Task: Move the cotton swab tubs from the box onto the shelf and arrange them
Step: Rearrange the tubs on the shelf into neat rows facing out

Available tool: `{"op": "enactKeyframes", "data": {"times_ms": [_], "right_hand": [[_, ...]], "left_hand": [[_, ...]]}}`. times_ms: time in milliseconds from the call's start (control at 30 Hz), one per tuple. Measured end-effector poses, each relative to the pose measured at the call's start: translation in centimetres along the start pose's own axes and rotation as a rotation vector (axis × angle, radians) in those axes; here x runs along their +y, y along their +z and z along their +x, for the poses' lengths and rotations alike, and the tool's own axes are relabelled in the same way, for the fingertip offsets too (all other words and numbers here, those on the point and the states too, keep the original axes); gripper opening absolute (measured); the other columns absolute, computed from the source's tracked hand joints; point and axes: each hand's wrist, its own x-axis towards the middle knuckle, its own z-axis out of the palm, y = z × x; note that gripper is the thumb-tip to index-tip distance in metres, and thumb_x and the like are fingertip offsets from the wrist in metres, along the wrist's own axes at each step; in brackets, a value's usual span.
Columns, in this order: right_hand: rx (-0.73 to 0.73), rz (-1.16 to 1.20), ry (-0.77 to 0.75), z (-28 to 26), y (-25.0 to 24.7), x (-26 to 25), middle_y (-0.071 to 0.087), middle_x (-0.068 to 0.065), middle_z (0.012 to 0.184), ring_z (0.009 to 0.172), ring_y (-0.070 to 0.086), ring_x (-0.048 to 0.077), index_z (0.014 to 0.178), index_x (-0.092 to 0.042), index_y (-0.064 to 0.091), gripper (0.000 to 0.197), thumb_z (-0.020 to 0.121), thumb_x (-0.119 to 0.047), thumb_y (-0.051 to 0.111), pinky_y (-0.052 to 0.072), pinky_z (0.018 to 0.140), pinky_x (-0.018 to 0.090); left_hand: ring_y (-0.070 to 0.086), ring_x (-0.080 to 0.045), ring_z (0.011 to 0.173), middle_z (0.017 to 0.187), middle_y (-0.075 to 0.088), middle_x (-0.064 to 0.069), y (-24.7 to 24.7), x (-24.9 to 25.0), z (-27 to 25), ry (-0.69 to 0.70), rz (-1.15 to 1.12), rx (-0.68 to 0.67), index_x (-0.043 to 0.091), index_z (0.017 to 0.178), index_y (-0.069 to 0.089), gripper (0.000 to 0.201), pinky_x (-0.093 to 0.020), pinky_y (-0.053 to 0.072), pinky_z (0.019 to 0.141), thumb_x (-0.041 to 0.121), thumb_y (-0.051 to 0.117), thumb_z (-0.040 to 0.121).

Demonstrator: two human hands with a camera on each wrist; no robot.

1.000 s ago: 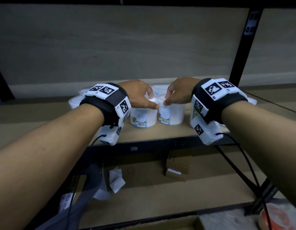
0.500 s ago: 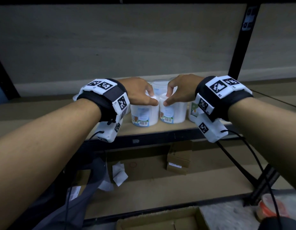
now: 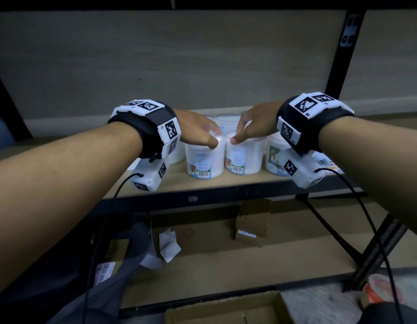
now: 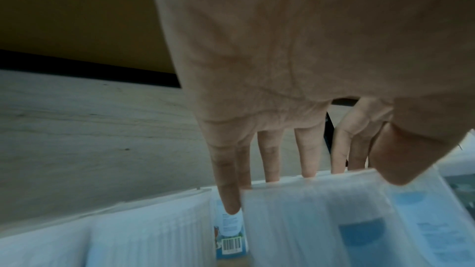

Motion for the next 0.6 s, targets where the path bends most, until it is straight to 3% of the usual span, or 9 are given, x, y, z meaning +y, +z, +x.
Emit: {"op": "enactKeyframes", "data": {"times_ms": [200, 367, 500, 600], "right_hand": [[-0.006, -0.003, -0.022, 0.0, -0.3, -0.2, 0.055, -0.004, 0.132, 0.123, 0.049, 0.019, 0.124, -0.028, 0.063, 0.048, 0.085, -0.057, 0.063, 0.036, 0.096, 0.032], [-0.004, 0.058, -0.025, -0.1, -0.3, -0.1, 0.052, -0.009, 0.117, 0.116, 0.05, 0.016, 0.121, -0.031, 0.064, 0.04, 0.085, -0.049, 0.068, 0.032, 0.087, 0.025], [-0.041, 0.06, -0.024, -0.3, -0.6, -0.4, 0.053, -0.007, 0.13, 0.106, 0.046, 0.013, 0.124, -0.032, 0.061, 0.043, 0.085, -0.048, 0.068, 0.032, 0.087, 0.026], [-0.021, 0.034, -0.03, -0.6, -1.1, -0.6, 0.049, -0.005, 0.141, 0.119, 0.049, 0.017, 0.131, -0.032, 0.056, 0.054, 0.084, -0.057, 0.064, 0.034, 0.096, 0.03]], "left_hand": [[0.033, -0.018, 0.141, 0.153, 0.037, 0.007, -0.1, 0.1, 0.0, 0.015, -0.012, 0.004, 0.041, 0.144, 0.04, 0.054, -0.036, 0.027, 0.111, 0.044, 0.051, 0.091], [0.038, -0.018, 0.136, 0.15, 0.041, 0.009, -0.2, -0.3, 0.1, 0.005, -0.012, 0.004, 0.041, 0.14, 0.046, 0.055, -0.037, 0.032, 0.11, 0.054, 0.054, 0.087], [0.047, -0.02, 0.128, 0.15, 0.04, 0.009, -0.3, -0.3, 0.0, -0.025, -0.054, -0.011, 0.041, 0.143, 0.042, 0.063, -0.035, 0.042, 0.103, 0.061, 0.056, 0.085], [0.043, -0.02, 0.135, 0.154, 0.035, 0.01, -0.6, -0.4, -0.3, -0.032, -0.068, -0.02, 0.04, 0.147, 0.035, 0.072, -0.036, 0.037, 0.109, 0.066, 0.056, 0.083]]}}
